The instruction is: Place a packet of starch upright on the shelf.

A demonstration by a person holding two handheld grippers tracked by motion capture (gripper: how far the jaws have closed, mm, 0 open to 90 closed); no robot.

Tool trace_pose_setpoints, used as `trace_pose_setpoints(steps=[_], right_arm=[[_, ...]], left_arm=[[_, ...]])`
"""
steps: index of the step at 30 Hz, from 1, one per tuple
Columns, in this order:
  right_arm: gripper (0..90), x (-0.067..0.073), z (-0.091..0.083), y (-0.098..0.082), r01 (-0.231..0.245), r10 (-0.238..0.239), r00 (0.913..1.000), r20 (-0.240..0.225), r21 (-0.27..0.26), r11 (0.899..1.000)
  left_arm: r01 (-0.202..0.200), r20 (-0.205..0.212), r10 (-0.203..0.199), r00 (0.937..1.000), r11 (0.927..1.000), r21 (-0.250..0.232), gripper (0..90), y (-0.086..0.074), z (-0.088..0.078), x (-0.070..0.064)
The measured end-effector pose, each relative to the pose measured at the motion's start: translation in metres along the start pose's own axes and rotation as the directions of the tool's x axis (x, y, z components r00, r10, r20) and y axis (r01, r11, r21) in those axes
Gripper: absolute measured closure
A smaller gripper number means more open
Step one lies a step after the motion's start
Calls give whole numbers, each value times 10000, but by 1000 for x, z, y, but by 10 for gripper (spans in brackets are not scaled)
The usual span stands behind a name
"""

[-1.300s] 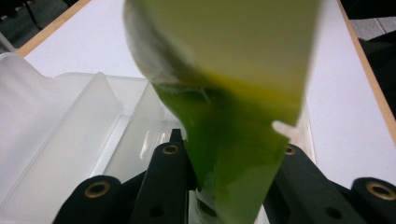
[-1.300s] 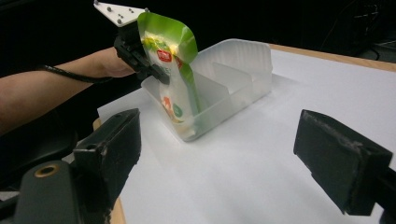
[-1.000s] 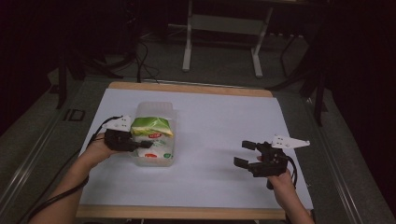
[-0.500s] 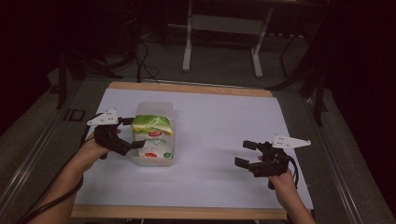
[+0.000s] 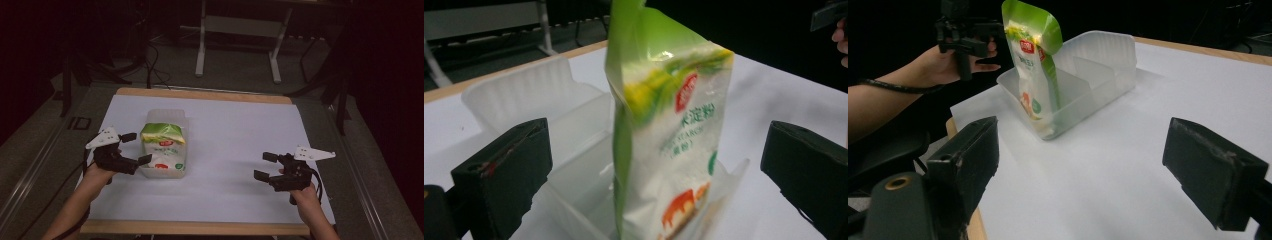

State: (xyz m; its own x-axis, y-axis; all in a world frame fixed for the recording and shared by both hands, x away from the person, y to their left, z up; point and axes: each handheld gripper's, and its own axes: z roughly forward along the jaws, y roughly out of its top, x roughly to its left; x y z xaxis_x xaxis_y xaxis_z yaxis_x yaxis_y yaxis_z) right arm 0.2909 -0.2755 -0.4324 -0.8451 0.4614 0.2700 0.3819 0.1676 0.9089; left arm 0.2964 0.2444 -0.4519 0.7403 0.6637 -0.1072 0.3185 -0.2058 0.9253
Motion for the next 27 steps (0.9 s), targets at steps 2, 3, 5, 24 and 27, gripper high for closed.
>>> trace_pose_setpoints(steps=[2,3,5,24,27], right_arm=[[149,0,0,-1,-58,58,10000,16,69,10000],[149,0,0,-2,-52,52,10000,39,79,10000],[149,0,-1,-3,-73,72,10000,65,146,9999],[148,1,-11,-14,-73,66,9995,313,249,9997],[148,1,-10,-16,-53,43,9995,302,308,9995]], left_arm=[[141,-78,-142,9999,9999,-30,4,-4,-4,-6],[89,-126,-90,9999,9999,-47,4,-6,-6,-11],[-6,-207,6,9998,10000,3,4,-8,-9,-19],[-321,45,319,9995,9987,402,4,-40,-17,-77],[-438,447,421,9981,9983,381,4,-40,-13,-86]])
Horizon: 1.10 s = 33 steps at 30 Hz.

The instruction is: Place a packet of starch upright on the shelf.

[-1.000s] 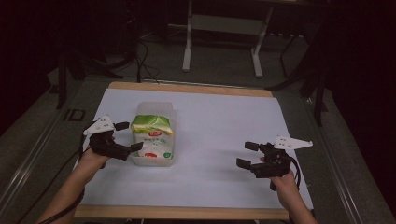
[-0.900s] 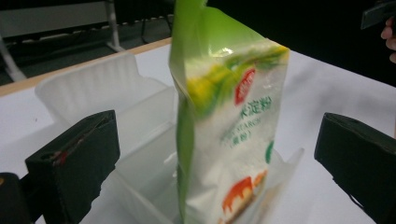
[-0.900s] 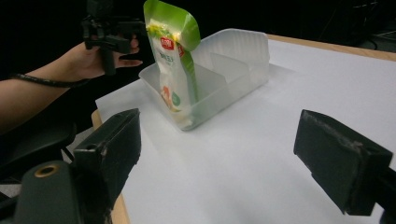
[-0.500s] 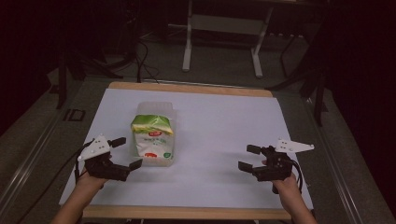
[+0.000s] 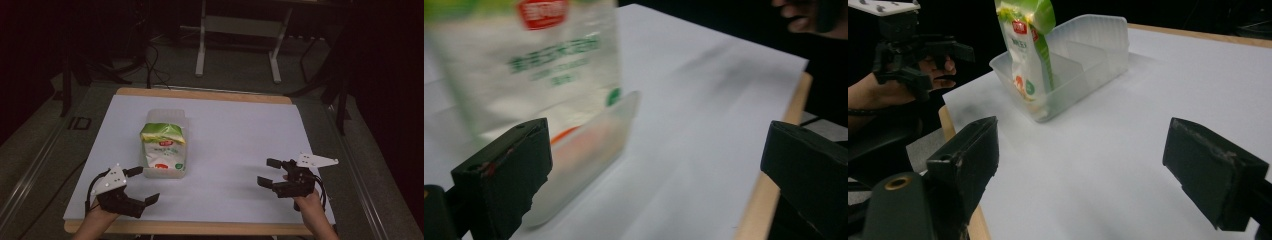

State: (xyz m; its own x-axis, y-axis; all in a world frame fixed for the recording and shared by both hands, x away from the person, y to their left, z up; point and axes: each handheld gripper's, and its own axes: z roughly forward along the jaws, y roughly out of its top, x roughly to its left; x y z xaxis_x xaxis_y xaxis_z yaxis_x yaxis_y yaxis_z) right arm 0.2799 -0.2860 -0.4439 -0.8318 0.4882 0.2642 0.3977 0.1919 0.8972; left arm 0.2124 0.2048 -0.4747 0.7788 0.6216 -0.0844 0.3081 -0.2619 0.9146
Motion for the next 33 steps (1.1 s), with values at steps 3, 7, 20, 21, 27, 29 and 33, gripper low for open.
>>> trace_pose_setpoints(steps=[3,7,20,21,27,29,33], right_arm=[[148,1,2,-2,44,-44,10000,18,87,10000],[147,1,2,-4,94,-94,9999,62,24,10000],[146,-1,1,-12,453,-452,9980,444,-24,9990],[144,-2,1,-12,427,-425,9981,445,-40,9991],[141,-3,1,-14,442,-443,9974,569,32,9990],[141,-3,1,-15,468,-472,9973,557,75,9989],[142,-2,4,-17,515,-527,9966,636,195,9985]], left_arm=[[-164,363,163,9992,9999,16,4,3,5,-8],[-308,877,304,9957,9995,42,4,6,15,-16],[-858,1962,750,9777,9952,472,4,8,49,-30],[-851,2043,738,9761,9953,471,4,8,51,-31],[-950,2361,823,9682,9945,431,4,13,63,-34],[-1062,2421,934,9657,9935,403,4,15,67,-36],[-1034,2590,931,9614,9943,264,4,16,75,-40]])
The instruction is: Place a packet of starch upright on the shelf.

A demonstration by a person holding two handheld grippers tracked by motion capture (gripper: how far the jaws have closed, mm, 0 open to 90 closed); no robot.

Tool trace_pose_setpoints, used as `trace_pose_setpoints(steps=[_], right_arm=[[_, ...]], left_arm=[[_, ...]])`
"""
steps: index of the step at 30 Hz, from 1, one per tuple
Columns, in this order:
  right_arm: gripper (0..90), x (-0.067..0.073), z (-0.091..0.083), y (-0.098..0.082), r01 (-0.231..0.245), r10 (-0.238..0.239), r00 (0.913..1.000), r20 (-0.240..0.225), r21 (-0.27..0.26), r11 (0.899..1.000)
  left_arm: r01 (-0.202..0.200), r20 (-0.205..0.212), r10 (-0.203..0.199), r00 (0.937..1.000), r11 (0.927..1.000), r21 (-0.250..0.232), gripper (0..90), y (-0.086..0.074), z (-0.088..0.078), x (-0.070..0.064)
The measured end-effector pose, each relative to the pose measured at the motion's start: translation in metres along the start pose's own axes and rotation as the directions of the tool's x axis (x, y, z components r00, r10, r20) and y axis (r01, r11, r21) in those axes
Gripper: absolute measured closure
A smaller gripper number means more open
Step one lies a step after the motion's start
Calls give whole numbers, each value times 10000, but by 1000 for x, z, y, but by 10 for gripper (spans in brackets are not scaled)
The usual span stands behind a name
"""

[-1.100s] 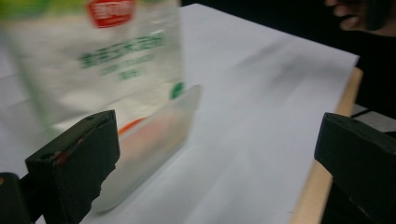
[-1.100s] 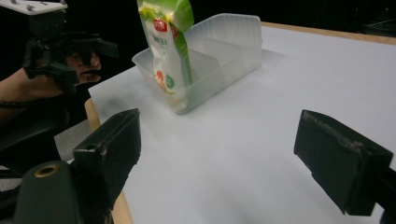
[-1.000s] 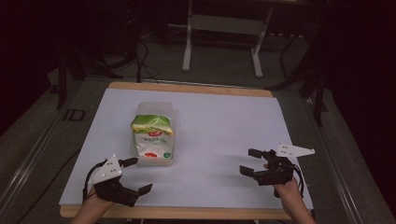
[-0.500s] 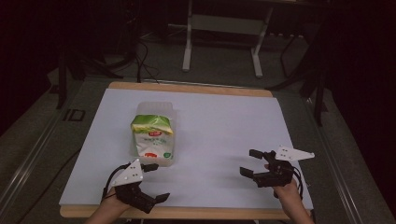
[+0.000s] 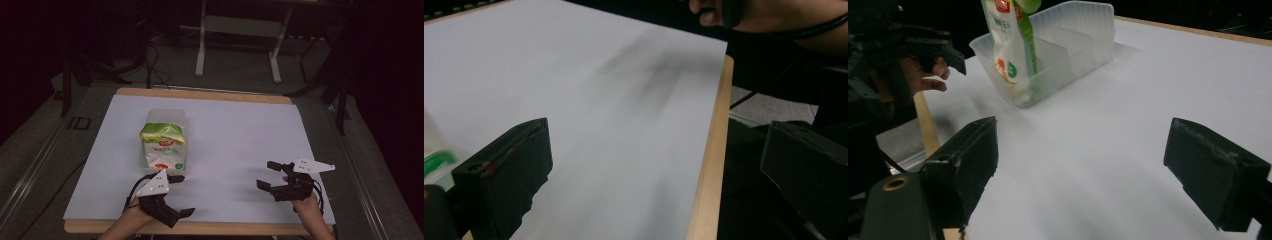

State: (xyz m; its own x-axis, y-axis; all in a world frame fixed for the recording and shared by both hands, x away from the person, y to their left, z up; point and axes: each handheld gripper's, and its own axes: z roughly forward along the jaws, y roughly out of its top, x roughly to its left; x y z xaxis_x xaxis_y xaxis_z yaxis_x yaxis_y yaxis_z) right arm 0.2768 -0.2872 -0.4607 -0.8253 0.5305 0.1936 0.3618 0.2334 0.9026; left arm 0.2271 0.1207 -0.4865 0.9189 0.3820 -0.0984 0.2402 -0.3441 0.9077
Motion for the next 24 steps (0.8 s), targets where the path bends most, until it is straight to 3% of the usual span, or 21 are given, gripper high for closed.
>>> trace_pose_setpoints(steps=[5,12,17,24], right_arm=[[142,1,3,-2,163,-165,9998,99,180,9997],[142,0,6,-5,237,-242,9996,123,366,9990],[142,1,10,-8,333,-339,9994,110,568,9978],[142,-1,14,-12,315,-315,9995,-12,738,9968]], left_arm=[[-214,115,214,9997,9998,15,4,1,8,-3],[-311,-34,311,9995,9995,-52,4,-4,15,-5],[-570,-379,564,9977,9983,-153,4,-7,19,-8],[-697,-329,697,9970,9976,13,5,-10,22,-9]])
